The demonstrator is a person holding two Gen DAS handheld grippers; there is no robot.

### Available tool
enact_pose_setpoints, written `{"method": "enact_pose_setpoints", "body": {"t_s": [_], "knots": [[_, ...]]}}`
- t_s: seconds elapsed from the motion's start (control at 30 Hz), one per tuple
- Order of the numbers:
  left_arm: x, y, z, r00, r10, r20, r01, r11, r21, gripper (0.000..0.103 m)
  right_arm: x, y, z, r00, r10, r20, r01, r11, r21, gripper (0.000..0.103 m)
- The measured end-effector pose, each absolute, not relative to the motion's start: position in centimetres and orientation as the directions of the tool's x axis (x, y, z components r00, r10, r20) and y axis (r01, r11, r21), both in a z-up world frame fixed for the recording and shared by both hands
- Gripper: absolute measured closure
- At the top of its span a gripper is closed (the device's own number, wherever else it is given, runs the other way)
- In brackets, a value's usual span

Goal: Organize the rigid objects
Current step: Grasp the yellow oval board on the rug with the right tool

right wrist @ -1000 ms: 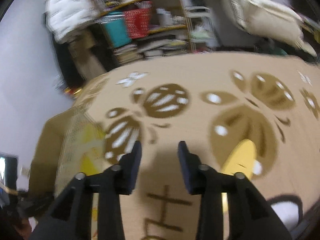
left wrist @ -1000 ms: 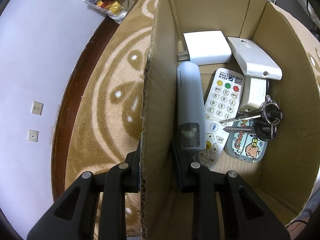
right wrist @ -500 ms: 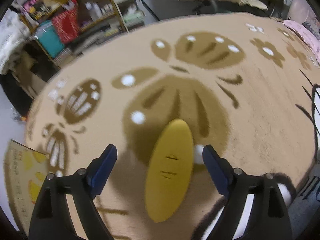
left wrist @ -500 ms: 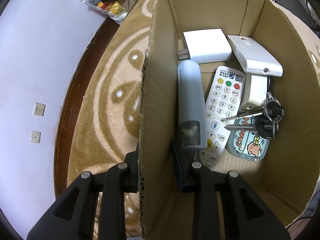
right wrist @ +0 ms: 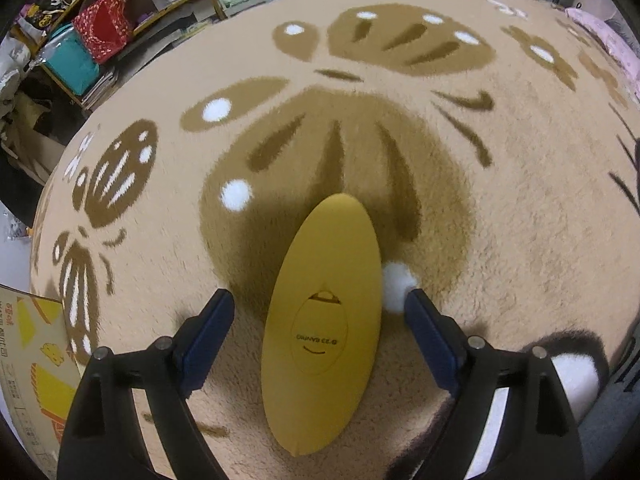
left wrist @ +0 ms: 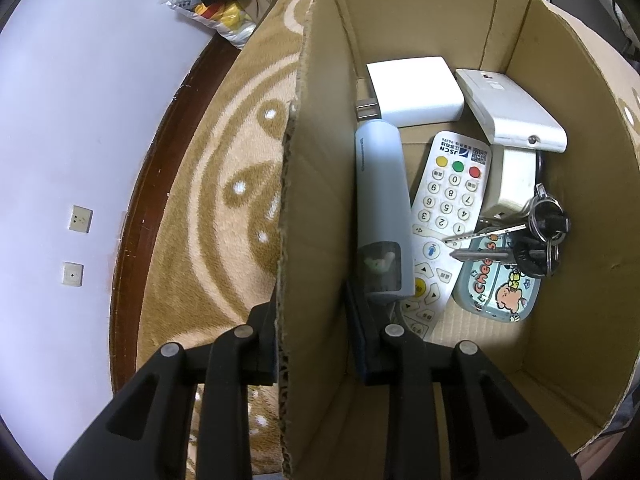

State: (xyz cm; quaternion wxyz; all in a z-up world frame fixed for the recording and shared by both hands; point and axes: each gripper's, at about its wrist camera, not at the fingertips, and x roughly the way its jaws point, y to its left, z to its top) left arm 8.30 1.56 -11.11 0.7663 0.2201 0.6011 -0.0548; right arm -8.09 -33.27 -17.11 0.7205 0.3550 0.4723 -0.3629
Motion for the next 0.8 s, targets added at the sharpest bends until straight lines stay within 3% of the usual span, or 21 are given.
{"method": "enact_pose_setpoints", "body": {"t_s": [0.4, 0.73, 0.8], "knots": [[8.0, 0.7, -11.2, 0.28, 0.197, -0.94, 0.35, 0.89, 0.291, 0.074, -7.2, -32.9, -17.3, 0.228, -0.215, -0.95, 0.866, 0.491, 0.097, 0.015], [7.9, 0.4, -11.1, 0.287, 0.208, -0.935, 0.354, 0.884, 0.306, 0.075, -7.2, -31.6, -16.8, 0.18, -0.272, -0.945, 0.871, 0.491, 0.025, 0.041], [7.9, 0.3, -11.1, 0.287, 0.21, -0.935, 0.354, 0.883, 0.307, 0.075, -7.4, -31.6, -16.8, 0.185, -0.273, -0.944, 0.872, 0.488, 0.03, 0.042]]}}
